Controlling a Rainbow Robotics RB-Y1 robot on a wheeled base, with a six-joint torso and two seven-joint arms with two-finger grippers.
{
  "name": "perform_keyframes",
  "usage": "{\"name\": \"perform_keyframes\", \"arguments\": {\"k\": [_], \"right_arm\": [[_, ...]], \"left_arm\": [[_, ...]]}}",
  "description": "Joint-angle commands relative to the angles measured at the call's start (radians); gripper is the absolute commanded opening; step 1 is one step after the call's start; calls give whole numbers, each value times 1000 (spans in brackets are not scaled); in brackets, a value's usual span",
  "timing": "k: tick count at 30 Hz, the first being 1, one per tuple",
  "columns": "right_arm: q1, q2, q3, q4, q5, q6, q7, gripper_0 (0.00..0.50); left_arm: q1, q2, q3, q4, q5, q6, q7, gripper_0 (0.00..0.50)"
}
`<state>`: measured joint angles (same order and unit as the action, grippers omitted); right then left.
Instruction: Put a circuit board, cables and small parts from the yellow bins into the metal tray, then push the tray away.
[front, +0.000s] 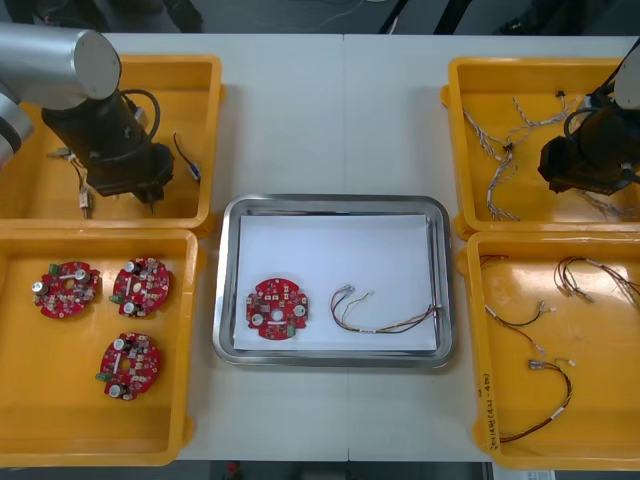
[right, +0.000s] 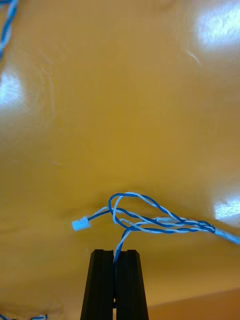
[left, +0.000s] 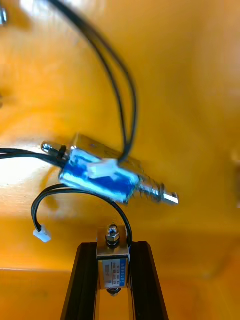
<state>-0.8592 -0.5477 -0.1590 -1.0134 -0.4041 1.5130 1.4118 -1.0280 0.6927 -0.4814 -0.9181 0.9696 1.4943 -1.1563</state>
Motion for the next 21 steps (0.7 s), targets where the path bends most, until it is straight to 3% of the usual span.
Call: {"name": "perform_keyframes", "arguments": {"k": [1,9,14,21], "right_arm": [[-83,-5,10,-27,2,18,-42,0],[-121,21,10,-27,8,18,-50,0],[-133,41,9,-27,18,18,-62,0],[-141,64,6,-27,34,16,-73,0]], "left_arm": [[2,77,60,-94,-12,66,-77,0],[6,106,149,-214,-54,187,-60,0],[42,108,221,-335,-137,273,-51,0],[94,106,296,-482,-178,357,-22,0]]}}
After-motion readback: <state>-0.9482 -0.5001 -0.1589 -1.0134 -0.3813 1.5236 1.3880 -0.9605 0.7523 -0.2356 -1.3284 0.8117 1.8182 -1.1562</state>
